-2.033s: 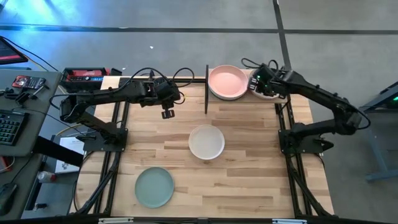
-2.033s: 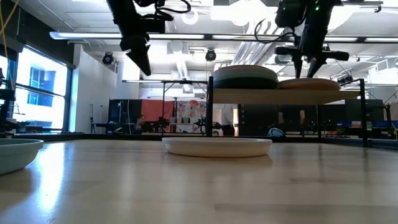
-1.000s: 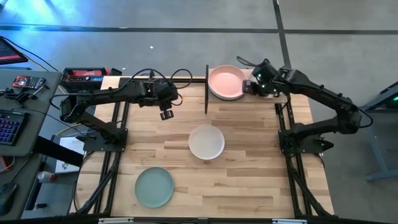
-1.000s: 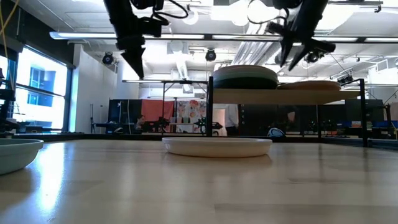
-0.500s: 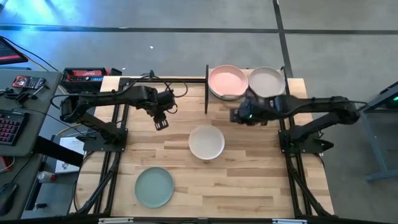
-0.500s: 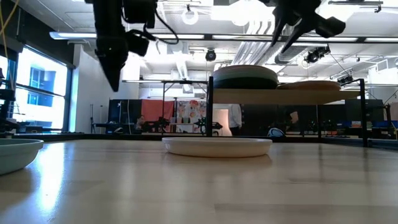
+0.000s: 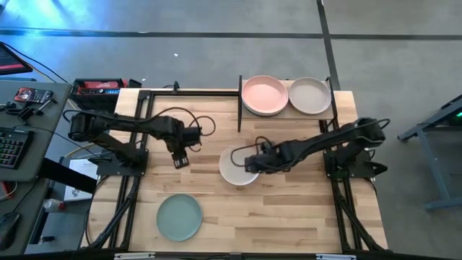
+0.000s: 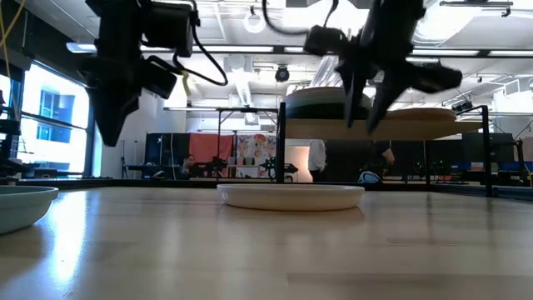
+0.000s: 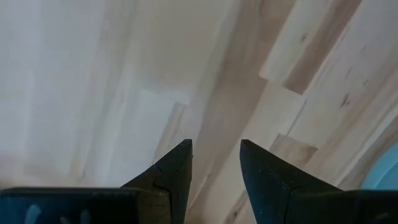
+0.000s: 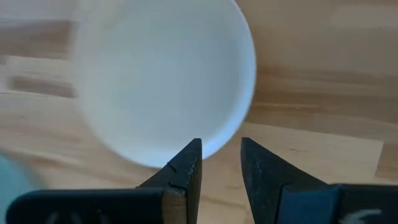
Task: Place and stack plates onto a shelf
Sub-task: Stack the white plate on top of the gray plate on the shelf
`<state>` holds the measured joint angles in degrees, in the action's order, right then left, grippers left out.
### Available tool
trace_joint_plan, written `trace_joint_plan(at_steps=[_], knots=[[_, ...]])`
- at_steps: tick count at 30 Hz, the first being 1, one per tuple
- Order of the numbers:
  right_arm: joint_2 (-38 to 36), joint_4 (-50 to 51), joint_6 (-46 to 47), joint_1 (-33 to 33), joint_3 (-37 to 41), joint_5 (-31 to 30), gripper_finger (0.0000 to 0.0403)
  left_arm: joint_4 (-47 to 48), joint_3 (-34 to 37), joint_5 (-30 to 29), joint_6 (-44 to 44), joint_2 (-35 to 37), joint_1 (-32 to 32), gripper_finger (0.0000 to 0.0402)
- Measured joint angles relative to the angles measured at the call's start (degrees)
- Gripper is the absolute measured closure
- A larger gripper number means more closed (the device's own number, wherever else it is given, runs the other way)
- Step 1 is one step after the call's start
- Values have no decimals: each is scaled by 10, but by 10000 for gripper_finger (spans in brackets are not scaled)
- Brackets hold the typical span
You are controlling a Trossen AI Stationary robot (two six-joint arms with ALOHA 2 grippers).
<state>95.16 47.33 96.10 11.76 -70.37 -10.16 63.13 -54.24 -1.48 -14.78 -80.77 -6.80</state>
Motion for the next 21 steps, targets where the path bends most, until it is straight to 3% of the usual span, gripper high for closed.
trace_joint_plan(at_steps=[7, 21], knots=[[73, -1, 15, 3, 0, 14, 313, -3, 11, -1, -36, 0, 51, 277], [144, -16, 11, -22, 0, 20, 313, -39, 11, -5, -70, 0, 105, 277]])
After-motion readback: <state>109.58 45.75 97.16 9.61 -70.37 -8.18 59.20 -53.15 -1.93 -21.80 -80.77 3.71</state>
